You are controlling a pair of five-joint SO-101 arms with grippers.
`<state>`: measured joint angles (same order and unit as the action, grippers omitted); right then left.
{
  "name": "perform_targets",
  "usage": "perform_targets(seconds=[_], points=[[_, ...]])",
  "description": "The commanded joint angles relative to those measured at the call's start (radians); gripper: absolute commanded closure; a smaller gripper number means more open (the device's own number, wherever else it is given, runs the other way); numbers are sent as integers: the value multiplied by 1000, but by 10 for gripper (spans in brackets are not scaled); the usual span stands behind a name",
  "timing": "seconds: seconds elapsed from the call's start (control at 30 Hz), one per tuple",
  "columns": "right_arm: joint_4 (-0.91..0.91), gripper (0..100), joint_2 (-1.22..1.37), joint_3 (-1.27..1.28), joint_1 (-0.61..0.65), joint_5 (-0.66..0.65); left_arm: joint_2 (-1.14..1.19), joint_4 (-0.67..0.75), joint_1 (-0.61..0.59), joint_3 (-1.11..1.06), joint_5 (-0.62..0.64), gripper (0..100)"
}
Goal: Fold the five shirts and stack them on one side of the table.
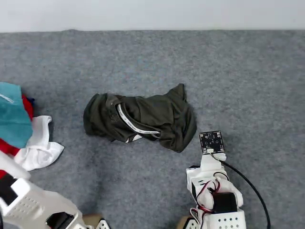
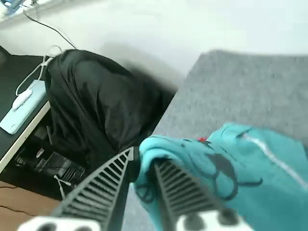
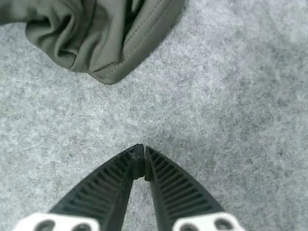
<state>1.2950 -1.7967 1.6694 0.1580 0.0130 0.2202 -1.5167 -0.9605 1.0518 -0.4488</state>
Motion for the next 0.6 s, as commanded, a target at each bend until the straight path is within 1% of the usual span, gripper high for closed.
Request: perform_targets(seconds=[0.0,0.1,0.27,0.57], points=[[7,990,-10,14,-8,-11,-55,-34,-35,-4,-31,815],[7,990,-10,14,-8,-11,-57,-44,-54,-2,-31,756],[7,990,-10,14,-8,-11,-78,-48,-75,70,-31,755],[7,990,-10,14,-8,-11,-209,-207,-75,147,-31,755]])
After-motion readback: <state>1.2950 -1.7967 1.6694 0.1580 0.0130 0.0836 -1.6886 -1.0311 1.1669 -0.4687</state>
